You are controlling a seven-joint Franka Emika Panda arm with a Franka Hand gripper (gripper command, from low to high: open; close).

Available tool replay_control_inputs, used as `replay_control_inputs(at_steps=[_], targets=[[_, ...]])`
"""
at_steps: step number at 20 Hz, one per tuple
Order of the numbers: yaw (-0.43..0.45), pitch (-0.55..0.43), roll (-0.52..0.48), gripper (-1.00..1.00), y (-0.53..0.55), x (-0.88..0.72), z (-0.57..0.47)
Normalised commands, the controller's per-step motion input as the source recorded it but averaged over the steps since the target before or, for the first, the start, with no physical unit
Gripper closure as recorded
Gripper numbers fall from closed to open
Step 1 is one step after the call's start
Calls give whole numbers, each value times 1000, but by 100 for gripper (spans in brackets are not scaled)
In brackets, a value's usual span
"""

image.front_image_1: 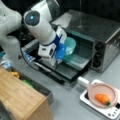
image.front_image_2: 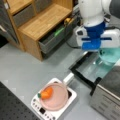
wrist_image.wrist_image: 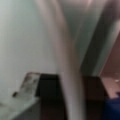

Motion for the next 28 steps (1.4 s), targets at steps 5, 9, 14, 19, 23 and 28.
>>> replay_control_inputs(at_steps=[5, 9, 14, 19, 23, 28], targets=[[-142, -211, 5, 100, 180, -201, -146], [-150, -186, 27, 100, 130, -184, -97], [-145, -176, 31, -100, 125, -173, -70], [-151, -170, 33, -100, 133, -145, -57], [-152, -167, 32, -100, 143, -134, -54], [-153, -161, 31, -100, 148, -125, -43]])
